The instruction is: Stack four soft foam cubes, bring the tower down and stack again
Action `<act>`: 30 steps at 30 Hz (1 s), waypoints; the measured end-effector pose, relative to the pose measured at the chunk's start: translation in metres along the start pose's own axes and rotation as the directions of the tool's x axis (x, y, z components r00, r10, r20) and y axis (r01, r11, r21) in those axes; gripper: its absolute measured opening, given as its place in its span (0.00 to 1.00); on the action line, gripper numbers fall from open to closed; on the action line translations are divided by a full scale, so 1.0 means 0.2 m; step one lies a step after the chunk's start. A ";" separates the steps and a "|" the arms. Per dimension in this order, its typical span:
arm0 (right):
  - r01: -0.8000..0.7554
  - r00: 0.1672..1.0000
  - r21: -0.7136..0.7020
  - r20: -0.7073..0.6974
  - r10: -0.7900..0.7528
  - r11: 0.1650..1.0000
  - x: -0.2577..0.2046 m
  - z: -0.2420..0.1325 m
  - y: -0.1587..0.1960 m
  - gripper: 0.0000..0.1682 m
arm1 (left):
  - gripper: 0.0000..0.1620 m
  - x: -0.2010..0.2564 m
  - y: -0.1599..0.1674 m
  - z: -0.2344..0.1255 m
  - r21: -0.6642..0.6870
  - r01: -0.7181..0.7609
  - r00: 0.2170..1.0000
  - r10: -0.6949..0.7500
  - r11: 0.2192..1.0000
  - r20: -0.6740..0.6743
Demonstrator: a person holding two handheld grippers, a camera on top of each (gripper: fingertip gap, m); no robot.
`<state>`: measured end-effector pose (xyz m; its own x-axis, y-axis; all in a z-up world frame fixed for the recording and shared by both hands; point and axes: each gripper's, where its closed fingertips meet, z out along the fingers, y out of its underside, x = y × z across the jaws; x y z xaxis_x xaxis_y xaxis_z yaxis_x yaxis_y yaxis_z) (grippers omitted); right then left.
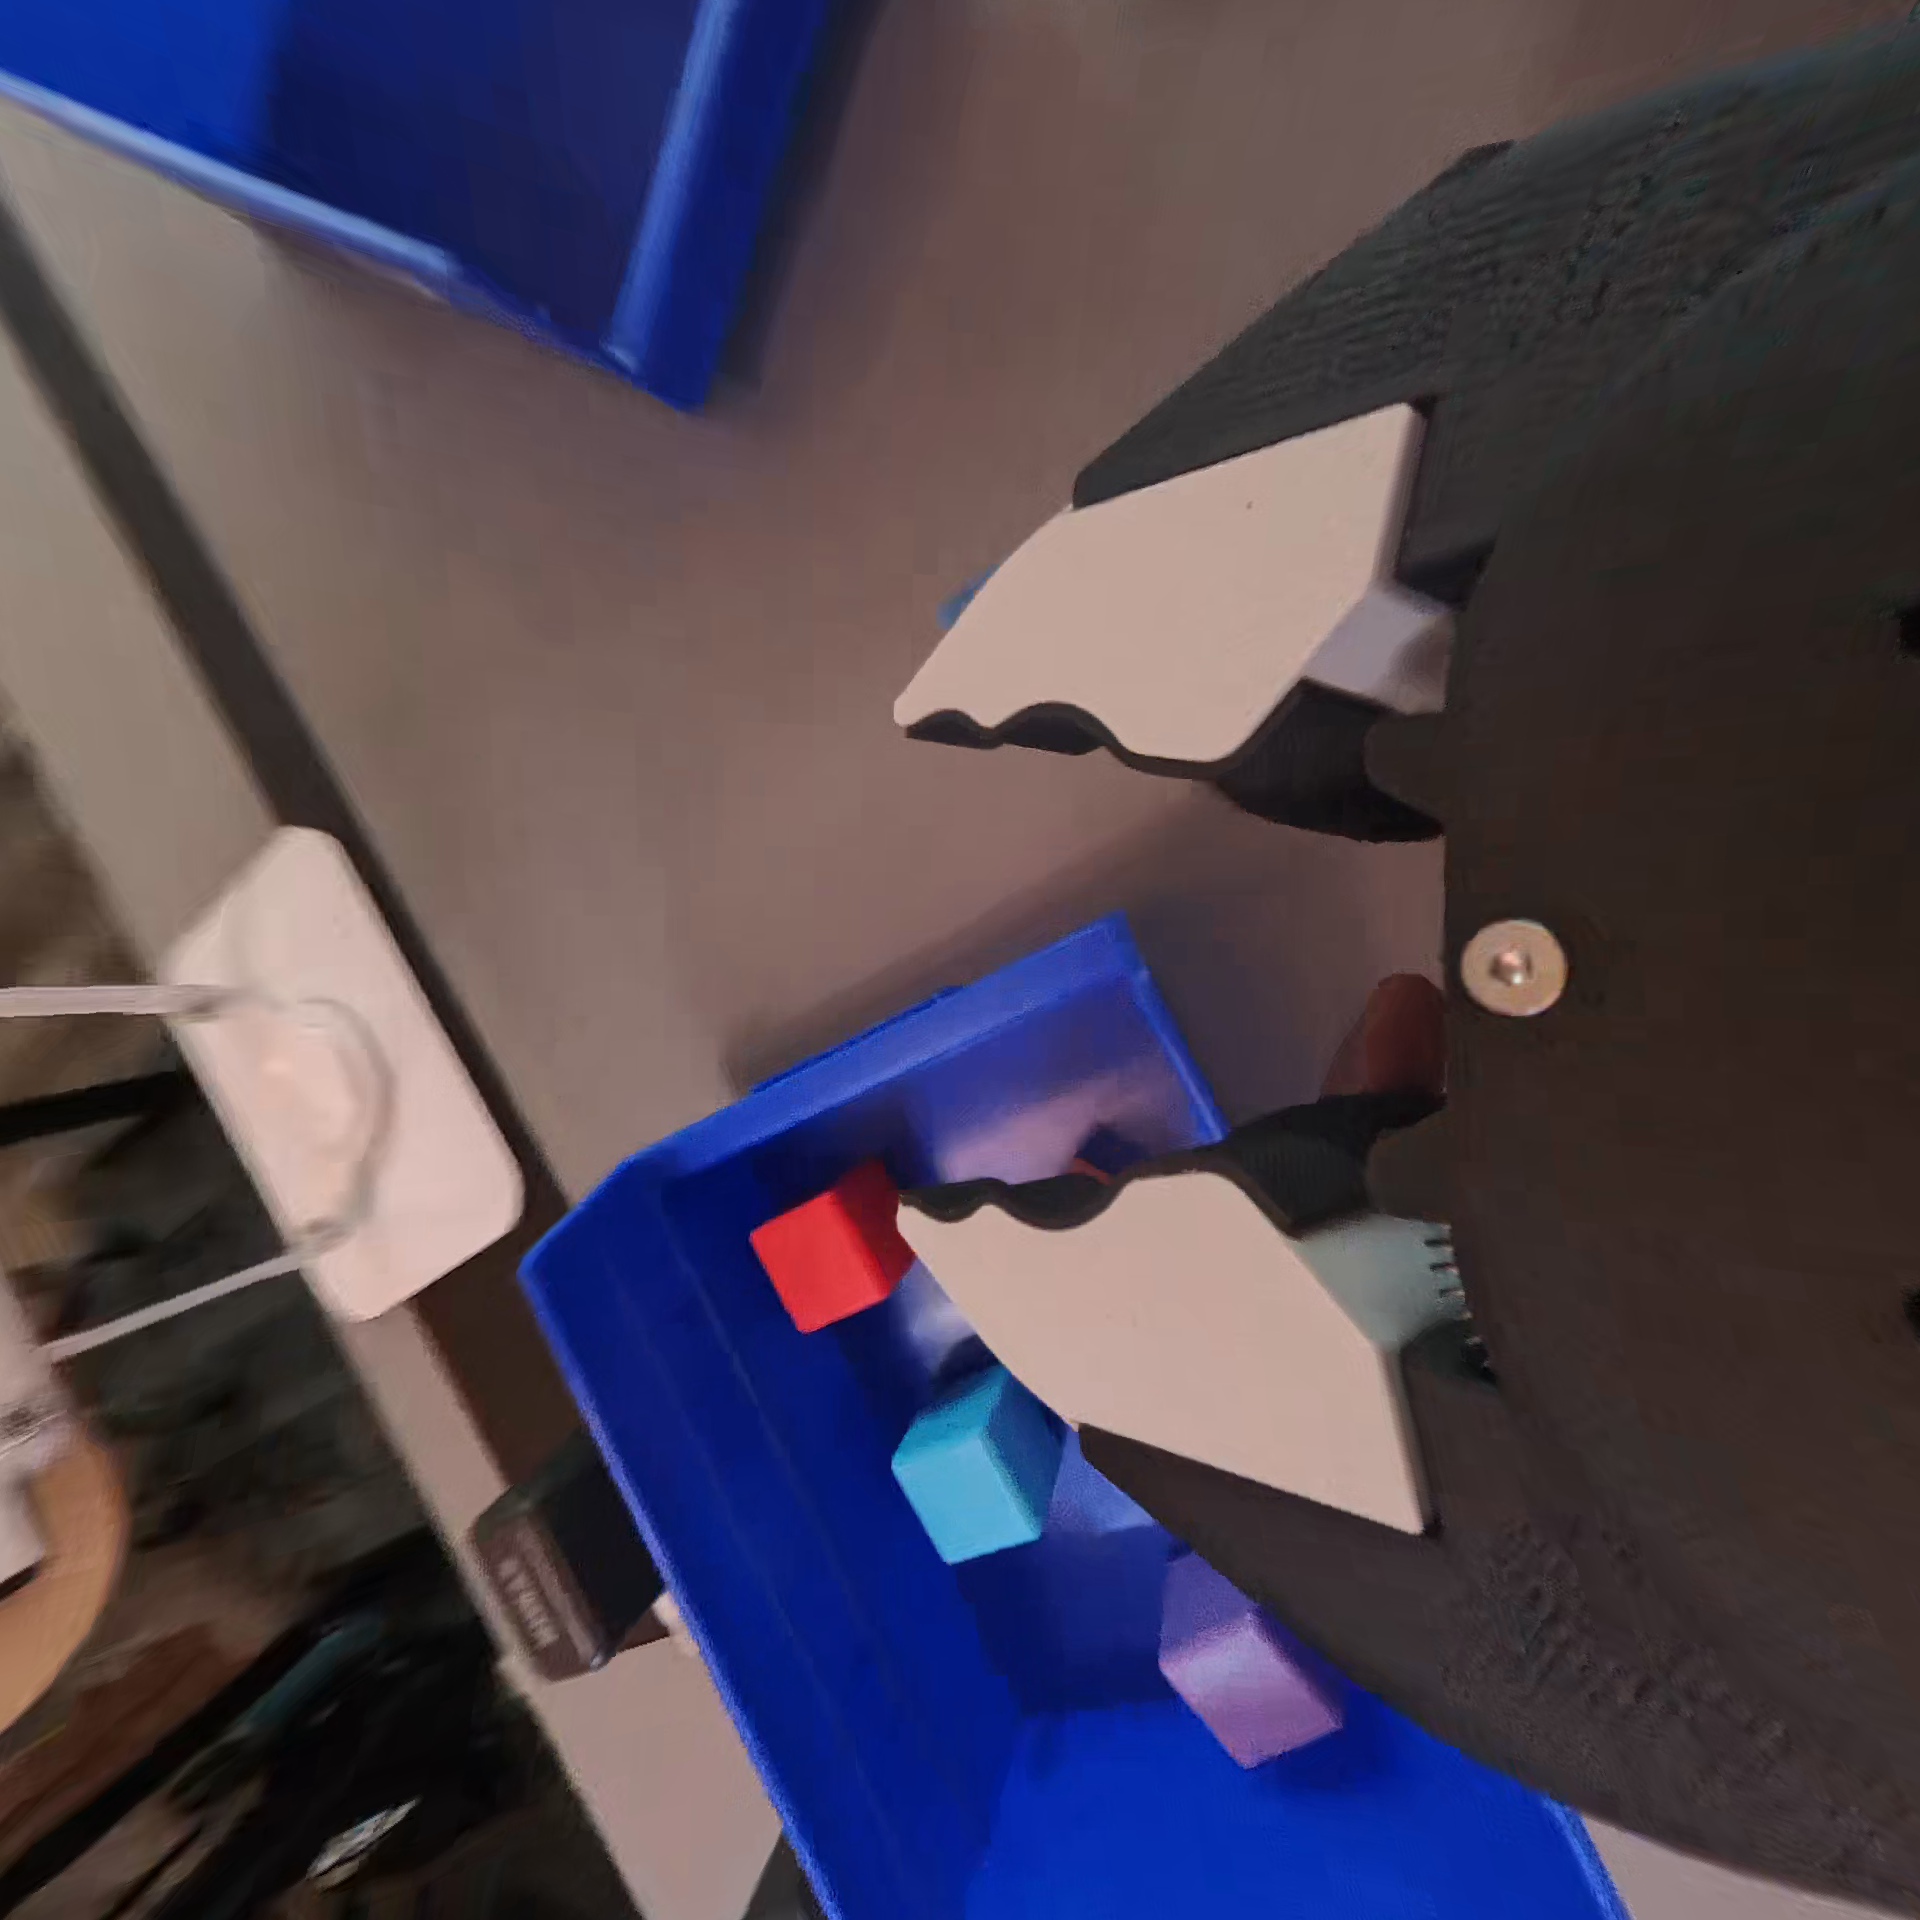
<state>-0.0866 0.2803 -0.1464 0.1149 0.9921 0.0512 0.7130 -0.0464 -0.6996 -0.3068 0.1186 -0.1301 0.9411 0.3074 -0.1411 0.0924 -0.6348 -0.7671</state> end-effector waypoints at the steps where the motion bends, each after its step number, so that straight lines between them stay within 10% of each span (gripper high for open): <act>1: -0.003 1.000 -0.068 0.019 0.004 0.998 -0.02 0.08 0.05 0.63 | 0.49 -0.02 0.03 0.08 -0.097 -0.021 1.000 0.020 0.995 -0.005; 14: 0.046 0.998 -0.411 -0.017 -0.058 0.911 -0.05 0.32 0.28 0.48 | 0.36 -0.19 0.34 0.55 -0.692 -0.146 0.988 0.145 0.707 -0.060; 18: 0.070 0.997 -0.477 0.001 -0.079 0.876 -0.09 0.41 0.31 0.46 | 0.36 -0.17 0.42 0.58 -0.747 -0.134 0.991 0.088 0.651 -0.101; 23: 0.185 0.978 -0.519 0.012 -0.209 0.835 -0.05 0.47 0.36 0.16 | 0.25 -0.13 0.45 0.58 -0.710 -0.205 0.978 0.114 0.674 -0.174; 30: 0.439 0.888 -0.537 0.134 -0.440 0.721 -0.04 0.37 0.46 0.17 | 0.26 -0.05 0.62 0.35 -0.634 -0.530 0.848 0.352 0.563 -0.397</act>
<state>-0.0725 0.2757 -0.2636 -0.3047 0.9168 0.2582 0.9355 0.3389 -0.0994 -0.3267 0.0858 -0.2677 0.9595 -0.2439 -0.1412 -0.2406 -0.9698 0.0400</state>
